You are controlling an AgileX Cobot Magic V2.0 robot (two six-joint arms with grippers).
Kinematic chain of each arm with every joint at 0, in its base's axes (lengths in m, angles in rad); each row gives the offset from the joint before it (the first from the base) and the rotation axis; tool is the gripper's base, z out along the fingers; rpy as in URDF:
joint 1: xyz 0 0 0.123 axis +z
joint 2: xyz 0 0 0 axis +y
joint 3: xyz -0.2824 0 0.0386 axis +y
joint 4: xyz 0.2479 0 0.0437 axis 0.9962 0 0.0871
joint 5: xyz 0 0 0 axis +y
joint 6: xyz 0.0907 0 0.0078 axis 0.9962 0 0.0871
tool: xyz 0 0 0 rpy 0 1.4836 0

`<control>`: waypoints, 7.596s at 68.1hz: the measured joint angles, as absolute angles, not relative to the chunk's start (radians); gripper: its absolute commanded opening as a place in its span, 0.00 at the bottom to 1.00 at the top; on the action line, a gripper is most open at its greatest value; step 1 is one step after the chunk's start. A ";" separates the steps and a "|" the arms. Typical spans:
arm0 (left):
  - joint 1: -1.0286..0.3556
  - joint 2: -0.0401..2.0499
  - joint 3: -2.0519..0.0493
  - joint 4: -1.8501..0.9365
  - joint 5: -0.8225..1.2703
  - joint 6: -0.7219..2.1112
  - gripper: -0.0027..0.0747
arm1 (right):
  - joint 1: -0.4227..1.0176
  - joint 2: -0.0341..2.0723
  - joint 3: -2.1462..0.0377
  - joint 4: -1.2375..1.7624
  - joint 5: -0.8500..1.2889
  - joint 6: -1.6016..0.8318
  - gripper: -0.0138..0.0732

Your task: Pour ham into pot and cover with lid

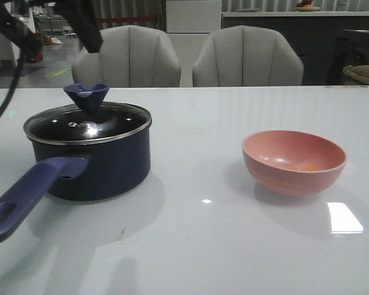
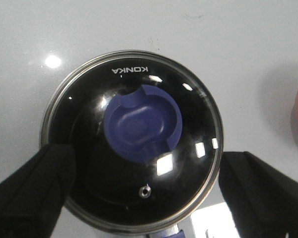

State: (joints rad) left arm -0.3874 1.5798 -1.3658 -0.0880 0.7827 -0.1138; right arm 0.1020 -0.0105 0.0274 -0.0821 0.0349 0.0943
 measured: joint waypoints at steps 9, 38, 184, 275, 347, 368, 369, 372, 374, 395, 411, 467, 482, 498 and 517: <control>-0.430 1.693 -1.494 0.021 0.873 -0.234 0.86 | 0.102 -0.010 0.027 -0.082 0.035 0.094 0.35; -0.445 1.879 -1.671 0.098 1.002 -0.365 0.86 | 0.102 -0.010 0.027 -0.082 0.035 0.094 0.35; 0.100 1.676 -1.172 -0.009 0.828 0.008 0.51 | 0.102 -0.010 0.027 -0.082 0.035 0.094 0.35; 0.007 1.187 -0.975 -0.056 0.599 0.045 0.84 | 0.102 -0.010 0.027 -0.082 0.035 0.094 0.35; -0.236 -0.006 -0.315 -0.074 0.449 0.045 0.84 | 0.102 -0.010 0.027 -0.082 0.031 0.094 0.35; -0.236 -0.006 -0.311 -0.074 0.439 0.045 0.84 | 0.102 0.007 -0.054 -0.074 0.023 0.115 0.35; -0.236 -0.006 -0.311 -0.074 0.439 0.045 0.84 | 0.102 0.016 -0.069 -0.074 0.036 0.115 0.35; -0.236 -0.006 -0.311 -0.074 0.438 0.045 0.84 | 0.102 0.047 -0.120 -0.073 0.075 0.117 0.35; -0.236 -0.006 -0.311 -0.074 0.438 0.045 0.84 | 0.102 0.072 -0.161 -0.071 0.102 0.117 0.35; -0.236 -0.006 -0.311 -0.074 0.438 0.045 0.84 | 0.102 0.282 -0.261 -0.069 0.227 0.121 0.35; -0.236 -0.006 -0.311 -0.076 0.438 0.047 0.84 | 0.102 0.416 -0.291 -0.069 0.250 0.121 0.57; -0.236 -0.006 -0.311 -0.076 0.438 0.047 0.84 | 0.196 1.505 -0.848 0.000 0.238 0.123 0.72; -0.236 -0.006 -0.311 -0.076 0.438 0.047 0.84 | 0.196 1.665 -0.913 0.000 0.230 0.123 0.71; -0.236 -0.006 -0.311 -0.076 0.438 0.047 0.84 | 0.196 1.750 -0.951 0.000 0.222 0.123 0.40; -0.236 -0.006 -0.311 -0.076 0.438 0.047 0.84 | 0.197 1.752 -0.957 0.005 0.213 0.127 0.31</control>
